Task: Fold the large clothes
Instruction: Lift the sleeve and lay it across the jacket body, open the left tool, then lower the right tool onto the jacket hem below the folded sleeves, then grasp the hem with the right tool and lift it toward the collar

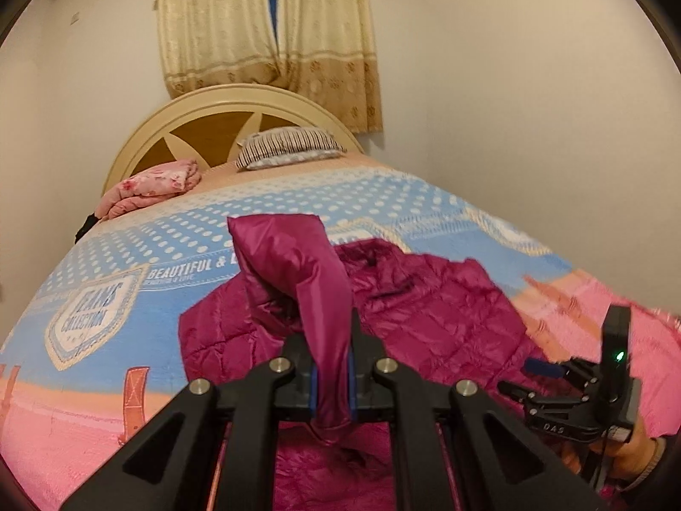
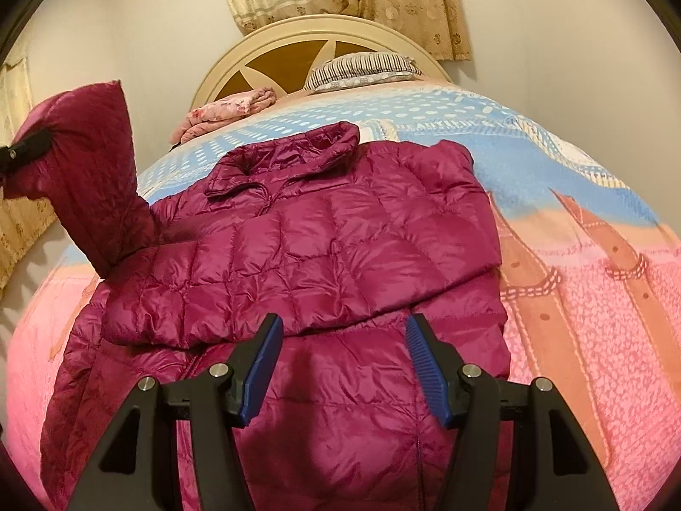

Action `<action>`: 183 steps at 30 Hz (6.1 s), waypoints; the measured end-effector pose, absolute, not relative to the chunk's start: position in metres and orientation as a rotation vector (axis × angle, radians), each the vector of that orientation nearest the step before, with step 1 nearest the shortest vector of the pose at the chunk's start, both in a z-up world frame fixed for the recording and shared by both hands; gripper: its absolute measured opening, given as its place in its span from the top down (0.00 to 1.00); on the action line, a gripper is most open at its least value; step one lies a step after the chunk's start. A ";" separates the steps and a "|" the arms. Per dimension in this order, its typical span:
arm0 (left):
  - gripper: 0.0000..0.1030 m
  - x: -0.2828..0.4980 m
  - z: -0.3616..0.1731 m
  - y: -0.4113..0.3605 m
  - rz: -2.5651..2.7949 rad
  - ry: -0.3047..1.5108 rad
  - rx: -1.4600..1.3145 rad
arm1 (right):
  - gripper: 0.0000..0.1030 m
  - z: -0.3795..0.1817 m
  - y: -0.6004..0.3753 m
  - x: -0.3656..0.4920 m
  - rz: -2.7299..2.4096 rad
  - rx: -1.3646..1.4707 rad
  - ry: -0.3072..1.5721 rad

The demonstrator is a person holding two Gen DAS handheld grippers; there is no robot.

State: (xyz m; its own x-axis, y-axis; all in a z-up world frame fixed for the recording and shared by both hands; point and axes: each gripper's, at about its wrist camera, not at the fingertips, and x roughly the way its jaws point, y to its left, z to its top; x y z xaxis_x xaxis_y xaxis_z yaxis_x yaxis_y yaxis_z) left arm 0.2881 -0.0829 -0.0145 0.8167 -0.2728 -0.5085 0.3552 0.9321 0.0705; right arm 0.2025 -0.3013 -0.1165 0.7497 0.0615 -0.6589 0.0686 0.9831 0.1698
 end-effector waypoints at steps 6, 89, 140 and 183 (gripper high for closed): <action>0.90 0.287 -0.043 -0.120 -0.347 0.563 0.265 | 0.41 -0.125 -0.306 0.203 -0.011 0.225 0.744; 0.00 0.391 -0.110 -0.085 -0.125 0.705 0.144 | 0.64 -0.146 -0.237 0.283 0.008 0.093 0.848; 0.00 0.412 -0.167 -0.079 -0.189 0.895 0.048 | 0.28 -0.058 -0.292 0.349 -0.010 0.104 0.765; 0.00 0.446 -0.036 -0.066 -0.171 0.638 0.066 | 0.91 -0.142 -0.341 0.456 -0.094 0.029 0.813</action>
State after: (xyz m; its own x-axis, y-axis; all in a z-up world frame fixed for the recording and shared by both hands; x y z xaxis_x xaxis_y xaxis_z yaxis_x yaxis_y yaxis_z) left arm 0.4459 -0.0665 -0.0359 0.7895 -0.1389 -0.5979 0.1793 0.9838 0.0083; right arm 0.4556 -0.3407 -0.1419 0.6837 -0.0732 -0.7261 0.0951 0.9954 -0.0107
